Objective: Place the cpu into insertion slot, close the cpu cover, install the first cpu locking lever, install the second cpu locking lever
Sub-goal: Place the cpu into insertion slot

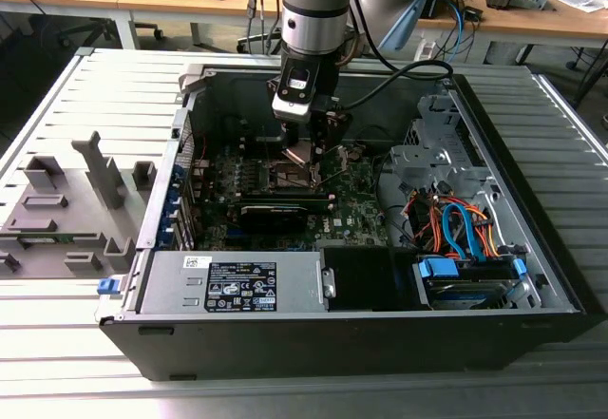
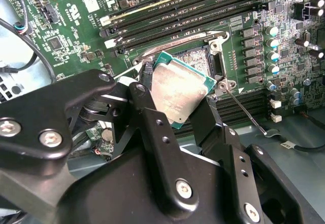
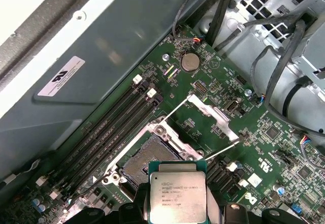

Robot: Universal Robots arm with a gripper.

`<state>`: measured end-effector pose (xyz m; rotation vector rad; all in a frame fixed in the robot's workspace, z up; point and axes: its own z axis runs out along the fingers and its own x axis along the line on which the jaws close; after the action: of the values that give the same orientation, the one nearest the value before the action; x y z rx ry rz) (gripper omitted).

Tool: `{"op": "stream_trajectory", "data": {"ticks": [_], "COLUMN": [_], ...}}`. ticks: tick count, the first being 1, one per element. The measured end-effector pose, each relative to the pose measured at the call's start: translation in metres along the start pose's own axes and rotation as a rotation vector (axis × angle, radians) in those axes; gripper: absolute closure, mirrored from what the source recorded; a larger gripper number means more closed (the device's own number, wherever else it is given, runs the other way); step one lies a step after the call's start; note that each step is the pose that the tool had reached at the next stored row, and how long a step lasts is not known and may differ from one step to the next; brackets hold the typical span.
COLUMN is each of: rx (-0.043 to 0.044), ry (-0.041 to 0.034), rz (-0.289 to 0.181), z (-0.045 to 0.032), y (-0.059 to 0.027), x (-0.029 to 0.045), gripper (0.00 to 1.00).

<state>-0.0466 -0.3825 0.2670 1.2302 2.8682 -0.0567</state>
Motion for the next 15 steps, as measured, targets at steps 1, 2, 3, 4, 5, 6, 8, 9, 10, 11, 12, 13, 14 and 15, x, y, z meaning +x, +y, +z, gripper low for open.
{"op": "stream_trajectory", "data": {"ticks": [1,2,3,4,5,6,8,9,10,11,12,13,14,15], "rx": [0.0001,0.0002,0.0002,0.0004,0.0004,0.0004,0.0006,0.0007,0.0007,0.0008,0.001,0.0009,0.001,0.0011], "ry": [-0.0001,-0.0002,-0.0002,-0.0003,-0.0003,-0.0003,-0.0003,-0.0004,-0.0004,-0.0004,-0.0005,-0.0005,-0.0006,-0.0006], "rz": [0.0,0.001,0.001,0.002,0.003,0.003,0.005,0.006,0.006,0.007,0.008,0.008,0.009,0.01], "z": [0.0,0.0,0.0,0.0,0.0,0.0,0.0,0.0,0.0001,0.0001,0.0,0.0001,0.0001,0.0001], "y": [0.0,0.0,0.0,0.0,0.0,0.0,0.0,0.0,0.0,0.0,0.0,0.0,0.0,0.0], "x": [0.0,0.0,0.0,0.0,0.0,0.0,0.0,0.0,0.0,0.0,0.0,0.0,0.0,0.0], "gripper": [0.46,0.46,0.46,0.46,0.46,0.46,0.46,0.46,0.46,0.46,0.46,0.46,0.46,0.46]}}
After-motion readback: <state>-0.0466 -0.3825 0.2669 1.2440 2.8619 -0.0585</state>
